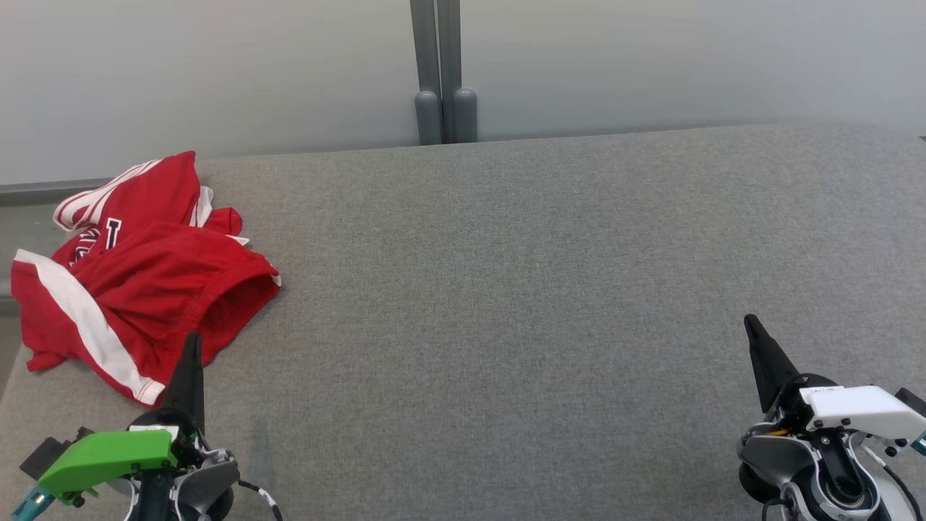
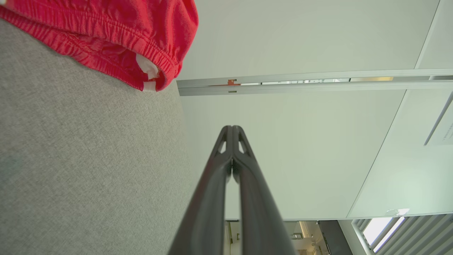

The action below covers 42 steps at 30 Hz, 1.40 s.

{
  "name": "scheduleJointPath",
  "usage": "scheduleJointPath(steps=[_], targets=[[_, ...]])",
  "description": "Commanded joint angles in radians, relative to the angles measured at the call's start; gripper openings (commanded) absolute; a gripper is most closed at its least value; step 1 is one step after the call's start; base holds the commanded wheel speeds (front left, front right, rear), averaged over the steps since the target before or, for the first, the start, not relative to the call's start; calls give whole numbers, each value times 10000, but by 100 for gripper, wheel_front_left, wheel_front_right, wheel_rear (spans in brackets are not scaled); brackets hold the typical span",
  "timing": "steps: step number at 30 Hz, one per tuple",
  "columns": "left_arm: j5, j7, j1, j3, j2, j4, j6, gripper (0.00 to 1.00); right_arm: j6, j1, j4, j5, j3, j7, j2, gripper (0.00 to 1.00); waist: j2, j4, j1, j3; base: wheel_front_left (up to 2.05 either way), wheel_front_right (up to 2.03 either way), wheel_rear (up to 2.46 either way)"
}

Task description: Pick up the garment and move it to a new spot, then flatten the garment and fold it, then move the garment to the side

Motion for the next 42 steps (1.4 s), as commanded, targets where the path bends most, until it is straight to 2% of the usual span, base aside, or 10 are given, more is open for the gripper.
scheduleJointPath(steps=[1,19,20,33,42], targets=[[3,22,-118,20,67,-15,-57,0,5,-66,-52,70,-10,21,-39,0,0,0,0,0,0,0,0],[3,22,-118,20,68,-15,-57,0,5,-66,-52,70,-10,21,-39,0,0,0,0,0,0,0,0],[3,-6,12,-7,-6,26,4,100,0,14,29,-9,5,-11,6,100,0,0,0,0,0,0,0],[272,-507,327,-475,-49,121,22,100,-3,305,231,-279,295,-502,66,100,0,1,0,0,0,0,0],[1008,-920,332,-797,-35,-104,66,100,-2,357,-8,-1147,363,-917,52,100,0,10,0,-8,0,0,0]])
